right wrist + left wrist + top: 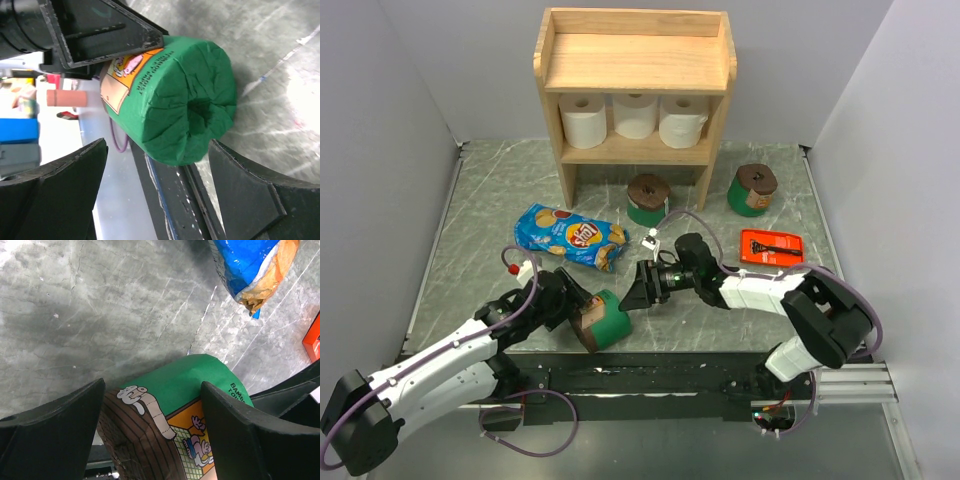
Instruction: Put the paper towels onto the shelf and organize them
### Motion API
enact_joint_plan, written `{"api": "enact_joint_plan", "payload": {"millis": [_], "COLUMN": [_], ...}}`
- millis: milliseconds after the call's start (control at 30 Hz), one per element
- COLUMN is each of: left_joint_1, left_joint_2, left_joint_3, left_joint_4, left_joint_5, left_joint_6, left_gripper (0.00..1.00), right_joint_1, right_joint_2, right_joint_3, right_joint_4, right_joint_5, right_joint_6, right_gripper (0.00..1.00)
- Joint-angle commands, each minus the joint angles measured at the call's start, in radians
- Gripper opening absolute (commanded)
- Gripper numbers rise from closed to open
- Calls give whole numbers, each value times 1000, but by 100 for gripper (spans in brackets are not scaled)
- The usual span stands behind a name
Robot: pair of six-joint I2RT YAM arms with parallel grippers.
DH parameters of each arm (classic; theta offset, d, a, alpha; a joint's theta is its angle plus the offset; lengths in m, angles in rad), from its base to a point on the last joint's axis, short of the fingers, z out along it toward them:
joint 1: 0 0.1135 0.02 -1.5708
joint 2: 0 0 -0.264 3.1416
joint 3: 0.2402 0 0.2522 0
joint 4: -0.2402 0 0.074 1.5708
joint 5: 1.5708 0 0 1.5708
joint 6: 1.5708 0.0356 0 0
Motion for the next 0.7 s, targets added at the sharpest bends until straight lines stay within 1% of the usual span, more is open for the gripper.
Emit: {"api": "enact_joint_plan", "payload": {"millis": [0,200,400,567,667], "left_joint_1": [-13,-24,-36,-51,-60], "left_joint_2": [1,10,40,56,65], "left_joint_3": [5,-5,-10,7,19], "left_joint_4": [-29,-10,17,24,30], "left_joint_5": [-3,-4,-1,-10,-15], "left_joint_6": [-9,-21,-24,-24,-24], "left_gripper": [83,84,84,84,84], "right_joint_1": [20,53,66,68,68], "right_joint_2": [38,135,170,175,175], "right_joint_3": [-6,6,-7,-24,-30], "right_joint_4": [217,354,463,559,596], "right_joint_5": [-80,-126,-144,-162,-158], "right_joint_6": [67,156,220,299,335], "right_gripper": [88,86,84,74,66]}}
